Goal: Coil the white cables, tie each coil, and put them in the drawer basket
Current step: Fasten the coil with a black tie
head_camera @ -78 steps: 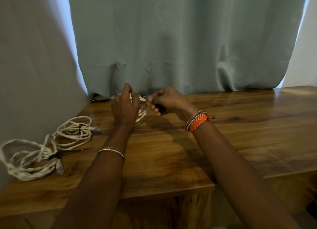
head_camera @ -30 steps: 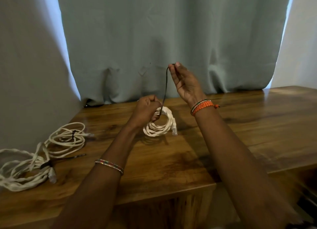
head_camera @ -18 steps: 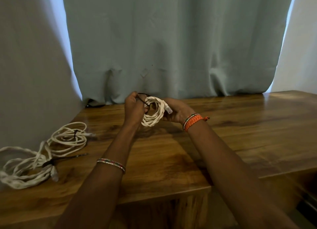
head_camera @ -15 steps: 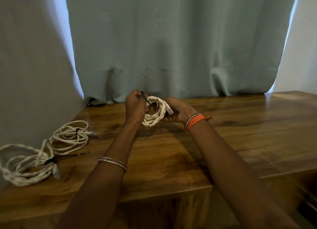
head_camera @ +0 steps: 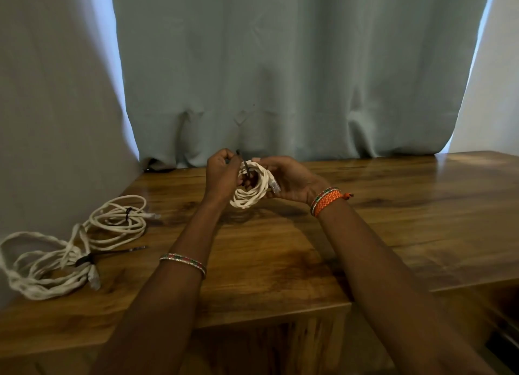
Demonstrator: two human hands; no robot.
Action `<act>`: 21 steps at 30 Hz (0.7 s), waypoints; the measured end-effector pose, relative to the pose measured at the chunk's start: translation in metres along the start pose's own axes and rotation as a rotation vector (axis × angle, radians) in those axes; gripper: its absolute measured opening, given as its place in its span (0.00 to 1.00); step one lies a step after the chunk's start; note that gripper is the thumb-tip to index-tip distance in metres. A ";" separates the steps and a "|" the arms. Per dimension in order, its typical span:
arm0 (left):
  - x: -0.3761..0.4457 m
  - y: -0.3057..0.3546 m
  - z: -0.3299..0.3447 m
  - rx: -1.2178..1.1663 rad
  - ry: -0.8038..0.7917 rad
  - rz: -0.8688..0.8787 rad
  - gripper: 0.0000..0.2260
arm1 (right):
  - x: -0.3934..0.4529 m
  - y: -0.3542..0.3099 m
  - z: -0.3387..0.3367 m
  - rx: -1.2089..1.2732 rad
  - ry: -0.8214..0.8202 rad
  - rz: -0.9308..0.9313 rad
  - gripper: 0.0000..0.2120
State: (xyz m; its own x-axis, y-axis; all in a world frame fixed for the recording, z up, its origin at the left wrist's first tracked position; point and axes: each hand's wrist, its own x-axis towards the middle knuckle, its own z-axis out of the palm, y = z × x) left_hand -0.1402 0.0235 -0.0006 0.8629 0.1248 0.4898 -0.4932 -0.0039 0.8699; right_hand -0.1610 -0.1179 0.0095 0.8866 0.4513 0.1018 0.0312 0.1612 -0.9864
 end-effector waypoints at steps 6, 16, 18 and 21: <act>-0.003 0.004 0.002 -0.084 -0.032 -0.055 0.13 | 0.003 0.003 0.017 0.165 0.003 -0.122 0.16; 0.001 0.002 -0.002 0.050 -0.025 0.016 0.12 | 0.006 0.008 0.036 0.280 0.183 -0.104 0.23; 0.000 0.002 -0.002 0.084 -0.025 0.058 0.08 | 0.008 0.009 0.037 0.312 0.218 -0.096 0.19; 0.000 0.000 -0.002 0.110 -0.033 0.082 0.08 | 0.009 0.011 0.034 0.258 0.233 -0.079 0.16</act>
State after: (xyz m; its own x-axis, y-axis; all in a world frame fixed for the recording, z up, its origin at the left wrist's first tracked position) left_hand -0.1404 0.0253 -0.0008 0.8243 0.0871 0.5594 -0.5485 -0.1218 0.8272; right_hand -0.1680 -0.0821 0.0044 0.9684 0.2211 0.1155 0.0131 0.4172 -0.9087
